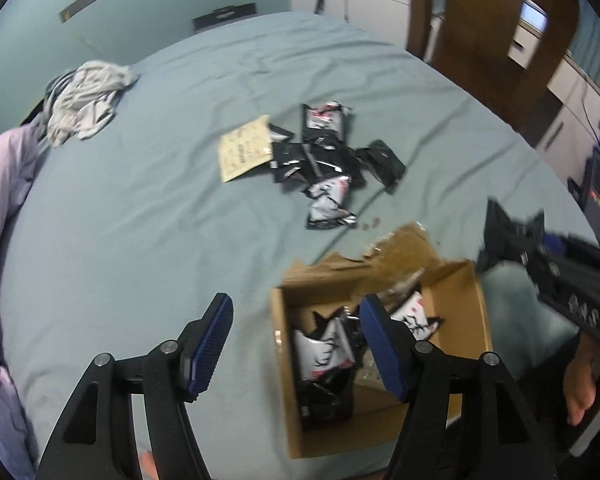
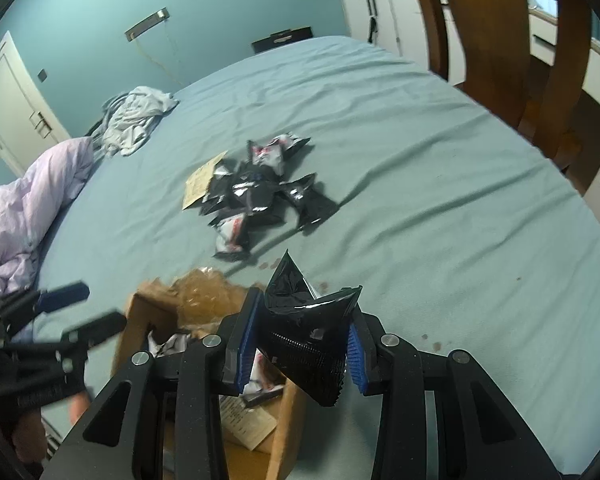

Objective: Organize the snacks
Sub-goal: 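Lower the black packet into the box and open the right gripper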

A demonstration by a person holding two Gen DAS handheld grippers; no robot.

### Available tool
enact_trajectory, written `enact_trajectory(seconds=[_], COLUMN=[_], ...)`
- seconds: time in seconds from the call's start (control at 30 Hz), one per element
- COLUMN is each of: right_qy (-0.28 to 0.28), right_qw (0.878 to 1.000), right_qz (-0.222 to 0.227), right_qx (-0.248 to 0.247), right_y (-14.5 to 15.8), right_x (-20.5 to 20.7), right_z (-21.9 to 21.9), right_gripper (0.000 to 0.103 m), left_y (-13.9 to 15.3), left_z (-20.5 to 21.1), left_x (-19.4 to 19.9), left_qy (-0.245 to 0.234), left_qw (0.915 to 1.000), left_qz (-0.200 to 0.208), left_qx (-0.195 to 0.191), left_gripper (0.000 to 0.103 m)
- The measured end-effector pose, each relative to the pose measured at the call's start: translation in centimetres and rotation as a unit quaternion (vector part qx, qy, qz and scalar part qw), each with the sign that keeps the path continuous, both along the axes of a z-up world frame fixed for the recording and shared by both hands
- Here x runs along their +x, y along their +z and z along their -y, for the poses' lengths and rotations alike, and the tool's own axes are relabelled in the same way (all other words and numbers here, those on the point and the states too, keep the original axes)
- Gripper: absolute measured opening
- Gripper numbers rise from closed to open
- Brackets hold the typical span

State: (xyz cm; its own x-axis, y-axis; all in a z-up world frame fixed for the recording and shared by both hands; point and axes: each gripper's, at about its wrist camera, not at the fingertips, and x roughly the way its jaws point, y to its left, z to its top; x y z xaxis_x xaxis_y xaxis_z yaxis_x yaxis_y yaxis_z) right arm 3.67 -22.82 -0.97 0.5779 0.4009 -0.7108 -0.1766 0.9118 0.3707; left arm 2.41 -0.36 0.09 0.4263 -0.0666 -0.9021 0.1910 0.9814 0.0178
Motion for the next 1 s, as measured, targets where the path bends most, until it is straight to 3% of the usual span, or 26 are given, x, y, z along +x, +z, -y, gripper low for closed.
enact_trajectory(seconds=[0.3,0.4,0.5,0.8,1.0], right_qy=[0.068,0.093,0.126,0.200,0.221], right_qw=[0.998,0.995,0.991,0.973,0.970], right_qz=[0.009,-0.001,-0.030,-0.061,-0.084], right_qx=[-0.010,-0.034,-0.044,-0.099,-0.059], right_y=[0.1,-0.6,-1.4,-3.3,-3.9], right_x=[-1.4,-1.3,-0.5,0.7,0.5], right_z=[-2.8,-4.2,-5.6,-9.8,-10.3], right_gripper=[0.036,0.036,0.036,0.037,0.041], left_y=[0.6,0.5,0.2,0.1,-0.3], left_z=[-3.2,-3.7,-3.7,-3.4,-3.3], left_x=[0.9,1.2,1.3,1.6,1.6], left_qy=[0.069,0.074,0.071,0.069,0.070], left_qw=[0.9975,0.9973,0.9975,0.9976,0.9974], left_qz=[0.013,0.007,0.001,0.001,-0.004], left_qx=[0.011,-0.002,0.003,0.006,0.015], left_gripper=[0.066,0.066,0.066,0.066,0.066])
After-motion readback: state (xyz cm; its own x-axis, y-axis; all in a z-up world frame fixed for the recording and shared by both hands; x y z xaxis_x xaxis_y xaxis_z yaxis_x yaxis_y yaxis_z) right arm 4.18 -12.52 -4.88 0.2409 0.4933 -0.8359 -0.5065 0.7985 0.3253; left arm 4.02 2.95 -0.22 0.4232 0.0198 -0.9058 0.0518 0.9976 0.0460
